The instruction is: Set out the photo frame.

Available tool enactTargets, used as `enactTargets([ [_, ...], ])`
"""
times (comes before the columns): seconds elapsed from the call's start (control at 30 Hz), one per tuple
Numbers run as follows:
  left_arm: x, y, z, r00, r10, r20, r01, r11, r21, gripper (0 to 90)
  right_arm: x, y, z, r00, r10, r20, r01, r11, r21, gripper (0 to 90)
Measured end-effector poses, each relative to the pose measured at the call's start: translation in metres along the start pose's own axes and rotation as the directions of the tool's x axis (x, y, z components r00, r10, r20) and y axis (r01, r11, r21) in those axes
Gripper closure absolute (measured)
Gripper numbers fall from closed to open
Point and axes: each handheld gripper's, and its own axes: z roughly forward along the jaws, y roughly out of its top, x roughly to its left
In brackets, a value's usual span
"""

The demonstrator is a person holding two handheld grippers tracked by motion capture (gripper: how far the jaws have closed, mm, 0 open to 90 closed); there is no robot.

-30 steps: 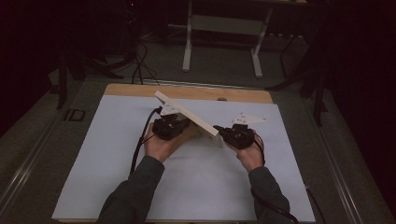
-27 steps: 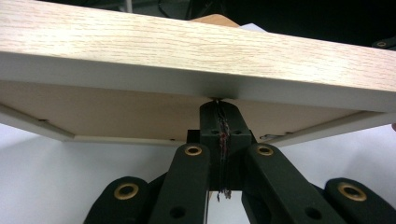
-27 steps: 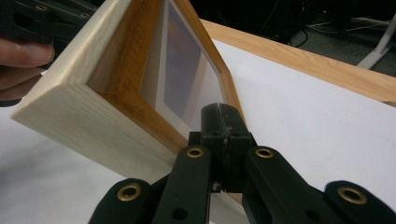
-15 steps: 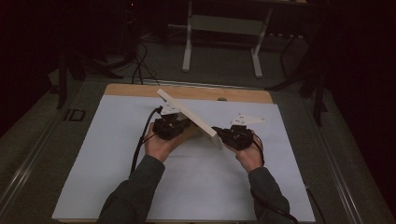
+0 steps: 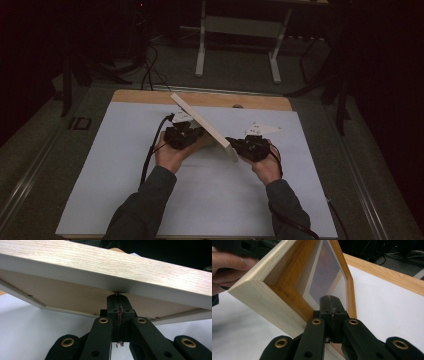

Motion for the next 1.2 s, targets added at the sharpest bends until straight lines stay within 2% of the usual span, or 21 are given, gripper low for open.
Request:
enactTargets([
  [0.33, 0.001, 0.001, 0.001, 0.9999, 0.009, 0.007, -0.009, 0.9999, 0.006, 90.0, 0.002, 0.001, -0.002, 0.9998, -0.011, -0.015, 0.011, 1.0, -0.001, 89.9],
  [0.73, -0.001, 0.001, 0.002, 0.999, 0.043, 0.01, -0.043, 0.999, 0.011, 90.0, 0.008, 0.002, -0.001, 0.9984, -0.035, -0.044, 0.035, 0.999, 0.006, 89.9],
  [1.2, -0.008, 0.001, -0.002, 0.9951, 0.089, 0.042, -0.09, 0.996, 0.007, 90.0, 0.013, 0.004, 0.002, 0.9965, -0.052, -0.065, 0.053, 0.999, 0.008, 89.9],
])
